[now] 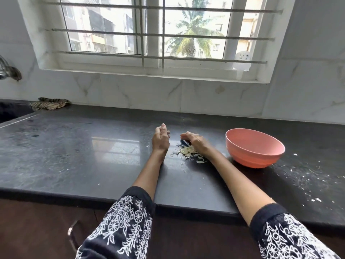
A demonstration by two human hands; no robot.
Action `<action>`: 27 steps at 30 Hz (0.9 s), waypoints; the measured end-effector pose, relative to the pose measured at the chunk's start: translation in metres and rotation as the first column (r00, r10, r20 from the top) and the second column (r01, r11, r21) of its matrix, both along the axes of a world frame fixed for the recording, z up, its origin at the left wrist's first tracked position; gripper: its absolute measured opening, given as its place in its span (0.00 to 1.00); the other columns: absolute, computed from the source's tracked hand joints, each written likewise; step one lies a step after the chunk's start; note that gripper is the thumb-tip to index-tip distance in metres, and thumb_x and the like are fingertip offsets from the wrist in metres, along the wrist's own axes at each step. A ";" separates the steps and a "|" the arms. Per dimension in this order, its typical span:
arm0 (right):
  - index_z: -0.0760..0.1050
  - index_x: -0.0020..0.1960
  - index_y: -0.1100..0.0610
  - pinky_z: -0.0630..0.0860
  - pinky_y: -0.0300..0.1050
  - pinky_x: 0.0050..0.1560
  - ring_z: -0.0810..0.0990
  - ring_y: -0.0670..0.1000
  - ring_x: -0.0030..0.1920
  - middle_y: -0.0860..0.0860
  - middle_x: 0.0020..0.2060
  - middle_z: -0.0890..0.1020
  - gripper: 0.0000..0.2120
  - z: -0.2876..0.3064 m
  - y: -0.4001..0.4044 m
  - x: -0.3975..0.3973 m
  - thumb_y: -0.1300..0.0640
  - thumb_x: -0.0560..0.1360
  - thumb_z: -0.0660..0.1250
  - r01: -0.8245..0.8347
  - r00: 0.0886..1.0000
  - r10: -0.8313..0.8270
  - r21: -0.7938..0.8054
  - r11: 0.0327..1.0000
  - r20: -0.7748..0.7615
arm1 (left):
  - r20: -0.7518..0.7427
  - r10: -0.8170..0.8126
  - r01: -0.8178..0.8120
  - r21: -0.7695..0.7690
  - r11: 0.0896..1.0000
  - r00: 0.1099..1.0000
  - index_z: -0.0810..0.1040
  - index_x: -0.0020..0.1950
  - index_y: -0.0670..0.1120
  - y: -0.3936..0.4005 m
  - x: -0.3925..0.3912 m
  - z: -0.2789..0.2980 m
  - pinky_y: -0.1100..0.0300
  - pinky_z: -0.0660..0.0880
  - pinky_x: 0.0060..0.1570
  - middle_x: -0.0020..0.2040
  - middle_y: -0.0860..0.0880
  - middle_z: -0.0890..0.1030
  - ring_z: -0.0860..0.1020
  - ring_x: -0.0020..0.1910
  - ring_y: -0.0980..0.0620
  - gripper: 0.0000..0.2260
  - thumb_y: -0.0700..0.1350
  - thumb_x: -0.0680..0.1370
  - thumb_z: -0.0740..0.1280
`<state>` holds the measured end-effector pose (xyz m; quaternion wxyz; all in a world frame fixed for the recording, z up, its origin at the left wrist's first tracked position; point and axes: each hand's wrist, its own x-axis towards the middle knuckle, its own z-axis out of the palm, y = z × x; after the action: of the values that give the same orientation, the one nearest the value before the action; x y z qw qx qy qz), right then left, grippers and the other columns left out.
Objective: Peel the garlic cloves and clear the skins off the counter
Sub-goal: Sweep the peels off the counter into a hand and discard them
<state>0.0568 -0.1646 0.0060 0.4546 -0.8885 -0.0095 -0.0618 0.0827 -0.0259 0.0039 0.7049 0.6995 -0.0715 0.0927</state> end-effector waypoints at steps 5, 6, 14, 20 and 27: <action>0.76 0.53 0.71 0.76 0.33 0.43 0.83 0.46 0.40 0.62 0.47 0.80 0.25 0.011 0.010 -0.015 0.58 0.82 0.44 -0.101 0.995 0.095 0.316 0.943 0.033 | 0.003 -0.032 0.032 0.007 0.999 0.999 0.71 0.59 0.40 0.003 0.002 -0.002 0.51 0.73 0.55 0.52 0.42 0.78 0.76 0.51 0.46 0.18 0.51 0.82 0.52; 0.76 0.53 0.73 0.75 0.32 0.41 0.83 0.44 0.38 0.62 0.46 0.80 0.25 0.013 0.008 -0.018 0.59 0.82 0.44 -0.068 0.996 0.041 0.385 0.920 0.080 | 0.000 -0.068 0.068 0.016 0.998 0.998 0.72 0.59 0.41 0.003 0.002 -0.003 0.51 0.74 0.53 0.52 0.41 0.78 0.76 0.51 0.46 0.17 0.51 0.82 0.52; 0.76 0.56 0.67 0.70 0.53 0.60 0.76 0.61 0.57 0.63 0.55 0.79 0.24 -0.003 -0.007 -0.034 0.52 0.83 0.46 0.385 0.906 -0.409 0.194 0.902 0.106 | -0.074 -0.437 0.440 0.026 0.898 0.896 0.69 0.65 0.39 -0.018 -0.027 0.004 0.64 0.72 0.48 0.54 0.41 0.77 0.76 0.55 0.46 0.19 0.49 0.83 0.49; 0.74 0.57 0.70 0.75 0.47 0.58 0.78 0.60 0.56 0.66 0.54 0.79 0.22 -0.005 0.013 -0.049 0.57 0.83 0.47 0.135 0.967 -0.209 0.400 0.907 0.147 | 0.082 -0.100 0.089 0.131 0.987 0.992 0.72 0.63 0.40 0.000 -0.025 0.003 0.53 0.69 0.61 0.58 0.38 0.78 0.75 0.60 0.42 0.23 0.55 0.80 0.52; 0.75 0.59 0.65 0.73 0.50 0.59 0.80 0.57 0.53 0.62 0.54 0.80 0.24 -0.002 0.006 -0.045 0.51 0.83 0.47 0.242 0.950 -0.277 0.219 0.945 0.144 | -0.144 -0.442 0.451 0.041 0.891 0.885 0.63 0.70 0.42 -0.011 -0.035 0.002 0.54 0.74 0.48 0.60 0.38 0.73 0.75 0.57 0.41 0.22 0.55 0.82 0.51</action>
<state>0.0114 -0.1586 0.0041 0.5263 -0.8234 0.0746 -0.1989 0.0472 -0.0365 0.0056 0.6845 0.6941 -0.1875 -0.1208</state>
